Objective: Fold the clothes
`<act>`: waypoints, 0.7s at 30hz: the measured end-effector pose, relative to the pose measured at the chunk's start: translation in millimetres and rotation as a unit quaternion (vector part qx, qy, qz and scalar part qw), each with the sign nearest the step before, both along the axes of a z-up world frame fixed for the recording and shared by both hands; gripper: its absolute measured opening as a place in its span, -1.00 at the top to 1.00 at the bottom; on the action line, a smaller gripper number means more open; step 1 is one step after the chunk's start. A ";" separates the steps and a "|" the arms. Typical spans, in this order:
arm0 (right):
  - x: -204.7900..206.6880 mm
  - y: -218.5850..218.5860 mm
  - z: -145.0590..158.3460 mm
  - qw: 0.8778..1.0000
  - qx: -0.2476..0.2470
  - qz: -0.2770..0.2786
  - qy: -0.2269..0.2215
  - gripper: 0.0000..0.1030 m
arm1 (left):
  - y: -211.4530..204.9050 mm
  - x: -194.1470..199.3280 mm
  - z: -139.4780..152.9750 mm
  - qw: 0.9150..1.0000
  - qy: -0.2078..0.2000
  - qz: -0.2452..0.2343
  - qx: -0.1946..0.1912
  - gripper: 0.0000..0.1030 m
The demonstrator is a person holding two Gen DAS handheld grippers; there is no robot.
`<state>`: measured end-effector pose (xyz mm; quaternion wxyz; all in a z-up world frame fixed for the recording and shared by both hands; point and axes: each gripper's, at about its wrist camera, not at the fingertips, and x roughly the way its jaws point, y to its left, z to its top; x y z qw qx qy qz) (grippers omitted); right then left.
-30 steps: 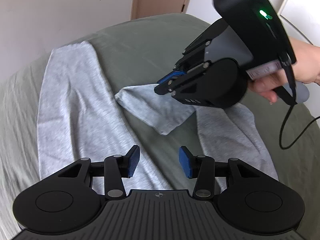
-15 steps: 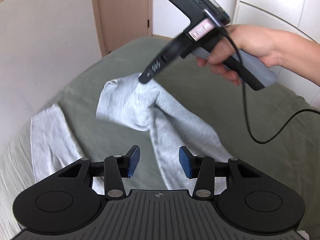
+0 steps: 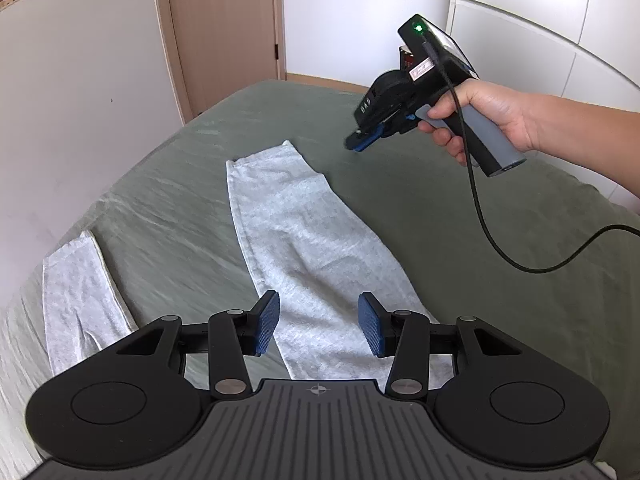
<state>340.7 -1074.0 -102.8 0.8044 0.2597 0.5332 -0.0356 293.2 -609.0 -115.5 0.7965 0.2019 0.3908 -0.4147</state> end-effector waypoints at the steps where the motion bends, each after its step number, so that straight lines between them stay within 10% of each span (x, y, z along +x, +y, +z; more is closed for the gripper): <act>1: 3.0 2.9 1.4 1.000 0.008 0.004 -0.002 0.32 | -0.4 0.4 -0.4 1.000 0.002 0.000 0.000 0.18; 18: 73.3 42.1 -24.8 0.999 0.029 0.035 -0.017 0.08 | -1.5 4.6 -1.2 1.000 0.019 0.017 -0.004 0.18; 19: 75.7 46.2 -25.1 0.998 0.026 0.045 -0.019 0.11 | -1.7 6.1 -1.7 1.000 0.019 0.019 -0.004 0.18; 21: 77.0 54.5 -26.5 0.996 0.026 0.079 -0.016 0.82 | -1.8 8.8 -3.1 1.000 0.020 0.022 -0.003 0.18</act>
